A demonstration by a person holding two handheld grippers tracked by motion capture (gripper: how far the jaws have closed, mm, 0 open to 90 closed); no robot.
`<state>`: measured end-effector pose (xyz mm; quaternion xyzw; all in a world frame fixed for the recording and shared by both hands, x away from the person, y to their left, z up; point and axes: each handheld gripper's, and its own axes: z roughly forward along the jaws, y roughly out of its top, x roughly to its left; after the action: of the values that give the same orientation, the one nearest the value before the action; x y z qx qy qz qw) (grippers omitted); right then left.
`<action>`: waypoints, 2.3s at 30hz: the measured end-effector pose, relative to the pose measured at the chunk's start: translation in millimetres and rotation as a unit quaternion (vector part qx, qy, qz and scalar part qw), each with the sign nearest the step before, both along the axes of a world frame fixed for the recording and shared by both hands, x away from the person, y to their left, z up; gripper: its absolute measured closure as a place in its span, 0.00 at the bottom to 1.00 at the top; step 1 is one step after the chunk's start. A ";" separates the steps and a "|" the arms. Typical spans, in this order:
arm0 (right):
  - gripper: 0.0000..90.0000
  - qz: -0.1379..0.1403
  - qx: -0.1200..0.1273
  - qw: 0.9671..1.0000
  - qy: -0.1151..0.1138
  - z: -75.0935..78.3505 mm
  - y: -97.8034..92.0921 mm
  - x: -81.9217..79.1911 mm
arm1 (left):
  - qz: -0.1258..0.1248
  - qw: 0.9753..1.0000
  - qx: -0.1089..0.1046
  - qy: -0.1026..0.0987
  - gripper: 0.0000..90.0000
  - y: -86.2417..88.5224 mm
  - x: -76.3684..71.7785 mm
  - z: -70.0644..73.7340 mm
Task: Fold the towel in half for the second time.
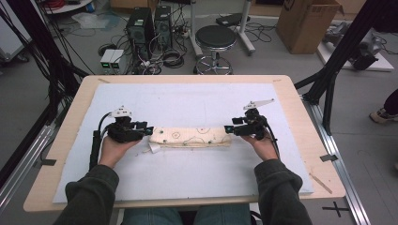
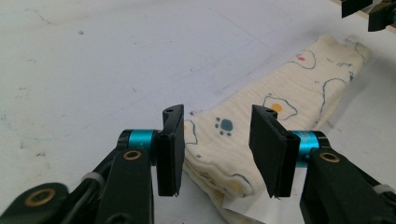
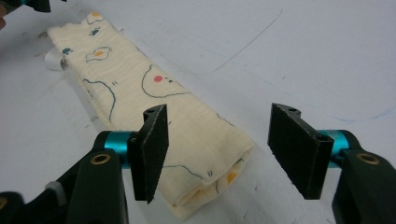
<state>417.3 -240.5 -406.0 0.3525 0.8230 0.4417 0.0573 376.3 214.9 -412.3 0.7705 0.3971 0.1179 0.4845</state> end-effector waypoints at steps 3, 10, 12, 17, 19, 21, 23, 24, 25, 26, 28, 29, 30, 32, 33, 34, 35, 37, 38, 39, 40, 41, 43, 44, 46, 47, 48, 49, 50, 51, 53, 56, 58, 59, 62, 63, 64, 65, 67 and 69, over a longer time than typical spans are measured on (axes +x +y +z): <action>0.38 0.000 0.003 1.000 -0.001 1.1 -0.6 -1.0 | -0.003 1.000 -0.001 0.001 0.60 0.6 -0.9 0.9; 0.32 -0.006 0.008 1.000 0.000 3.3 -2.5 -3.2 | -0.009 1.000 -0.002 0.001 0.55 0.9 -3.7 2.5; 0.29 -0.007 0.009 1.000 0.001 3.6 -2.7 -3.7 | -0.010 1.000 -0.005 0.000 0.54 0.7 -4.6 3.2; 0.26 -0.007 0.004 1.000 -0.001 4.4 -1.7 -5.4 | -0.014 1.000 -0.007 -0.001 0.51 0.1 -6.3 4.3; 0.24 -0.007 0.004 1.000 -0.003 4.6 -1.4 -5.7 | -0.016 1.000 -0.006 -0.002 0.50 0.2 -6.6 4.8; 0.23 -0.006 0.005 1.000 -0.002 5.1 -1.3 -6.4 | -0.018 1.000 -0.009 -0.003 0.50 0.3 -7.1 4.8; 0.22 -0.009 0.004 1.000 -0.004 5.9 -1.0 -7.5 | -0.019 1.000 -0.008 -0.005 0.51 1.1 -7.8 5.0; 0.21 -0.009 0.007 1.000 -0.006 6.1 -1.3 -7.5 | -0.020 1.000 -0.006 -0.004 0.51 1.4 -8.1 5.1; 0.21 -0.007 0.008 1.000 -0.005 6.4 -1.5 -7.9 | -0.019 1.000 -0.007 -0.003 0.50 1.4 -8.5 5.1; 0.20 -0.009 0.007 1.000 -0.006 6.6 -1.2 -8.4 | -0.019 1.000 -0.006 -0.003 0.50 1.6 -9.0 5.1; 0.20 -0.010 0.009 1.000 -0.007 6.9 -1.4 -9.1 | -0.019 1.000 -0.005 -0.003 0.49 2.1 -9.6 5.2; 0.19 -0.010 0.011 1.000 -0.008 6.8 -1.4 -9.9 | -0.020 1.000 -0.006 -0.003 0.49 2.4 -9.6 5.0; 0.19 -0.009 0.011 1.000 -0.012 6.2 -1.6 -10.6 | -0.018 1.000 -0.006 -0.002 0.48 2.7 -9.9 5.1; 0.19 -0.010 0.012 1.000 -0.013 4.7 -2.1 -12.2 | -0.018 1.000 -0.005 -0.001 0.47 3.3 -10.5 5.7; 0.19 -0.011 0.011 1.000 -0.010 4.1 -2.5 -13.1 | -0.019 1.000 -0.007 -0.002 0.46 3.1 -10.8 5.7; 0.18 -0.013 0.009 1.000 -0.005 3.8 -2.4 -13.4 | -0.018 1.000 -0.005 -0.002 0.46 2.9 -11.7 6.3; 0.18 -0.013 0.008 1.000 -0.006 3.8 -2.5 -13.6 | -0.019 1.000 -0.005 -0.003 0.46 2.7 -12.1 6.6; 0.18 -0.012 0.010 1.000 -0.009 5.2 -3.2 -14.5 | -0.021 1.000 -0.004 -0.004 0.44 2.5 -13.2 7.4; 0.18 -0.012 0.012 1.000 -0.013 5.7 -3.4 -14.9 | -0.022 1.000 -0.002 -0.005 0.44 2.5 -13.7 7.7; 0.18 -0.013 0.014 1.000 -0.013 6.4 -3.7 -15.4 | -0.021 1.000 -0.003 -0.005 0.43 2.2 -14.2 7.8; 0.18 -0.013 0.014 1.000 -0.015 6.8 -3.9 -15.7 | -0.023 1.000 -0.001 -0.005 0.43 2.2 -14.7 8.4; 0.18 -0.013 0.015 1.000 -0.016 7.1 -4.1 -16.0 | -0.023 1.000 -0.001 -0.006 0.43 1.9 -15.2 8.7; 0.17 -0.015 0.013 1.000 -0.015 7.7 -4.6 -17.0 | -0.024 1.000 0.000 -0.007 0.42 1.6 -16.5 9.5; 0.17 -0.013 0.014 1.000 -0.017 8.1 -5.1 -17.3 | -0.024 1.000 0.001 -0.008 0.41 1.5 -17.3 9.9; 0.17 -0.013 0.015 1.000 -0.017 9.2 -5.7 -18.9 | -0.026 1.000 0.002 -0.009 0.41 1.1 -19.3 10.8; 0.17 -0.014 0.015 1.000 -0.018 9.8 -6.0 -19.7 | -0.026 1.000 0.003 -0.010 0.40 1.0 -20.6 11.1; 0.17 -0.014 0.016 1.000 -0.021 10.1 -6.3 -20.0 | -0.028 1.000 0.007 -0.011 0.40 1.3 -21.5 11.4; 0.17 -0.014 0.016 1.000 -0.021 10.7 -6.5 -20.8 | -0.029 0.999 0.009 -0.012 0.40 1.5 -22.5 11.5; 0.16 -0.014 0.017 1.000 -0.022 11.0 -6.7 -21.4 | -0.030 0.999 0.009 -0.011 0.40 1.6 -23.6 11.5; 0.15 -0.015 0.016 1.000 -0.022 11.3 -6.7 -22.0 | -0.030 0.999 0.010 -0.013 0.39 2.0 -24.3 11.6; 0.15 -0.016 0.014 1.000 -0.020 12.2 -6.6 -23.6 | -0.031 0.999 0.009 -0.013 0.39 2.4 -26.4 12.2; 0.14 -0.011 0.015 1.000 -0.026 13.4 -5.3 -25.7 | -0.030 0.999 0.009 -0.016 0.37 2.6 -29.0 13.0; 0.14 -0.011 0.015 1.000 -0.024 14.5 -4.8 -27.5 | -0.032 0.999 0.010 -0.017 0.36 3.0 -30.6 13.6; 0.14 -0.009 0.015 0.999 -0.028 14.7 -4.7 -27.9 | -0.033 0.999 0.010 -0.017 0.36 3.2 -31.5 13.7; 0.14 -0.009 0.014 0.999 -0.027 16.2 -4.7 -30.6 | -0.033 0.999 0.012 -0.019 0.35 4.3 -34.8 12.8; 0.14 -0.009 0.015 0.999 -0.029 16.5 -5.1 -31.2 | -0.033 0.999 0.015 -0.018 0.35 5.1 -36.0 12.4; 0.14 -0.007 0.014 0.999 -0.030 17.1 -5.7 -32.0 | -0.032 0.999 0.014 -0.016 0.35 5.3 -37.1 11.7; 0.14 -0.007 0.015 0.999 -0.031 17.6 -6.2 -32.9 | -0.033 0.999 0.020 -0.018 0.35 6.5 -37.8 11.5; 0.14 -0.008 0.015 0.999 -0.029 18.8 -6.9 -35.2 | -0.032 0.999 0.020 -0.018 0.35 7.4 -40.2 11.1; 0.14 -0.008 0.019 0.999 -0.033 18.6 -8.1 -37.9 | -0.032 0.999 0.019 -0.019 0.35 8.1 -42.5 11.2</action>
<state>379.3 -248.5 -387.4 0.3457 0.8093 0.4679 0.0816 333.8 223.0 -401.1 0.7895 0.3609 0.1244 0.4807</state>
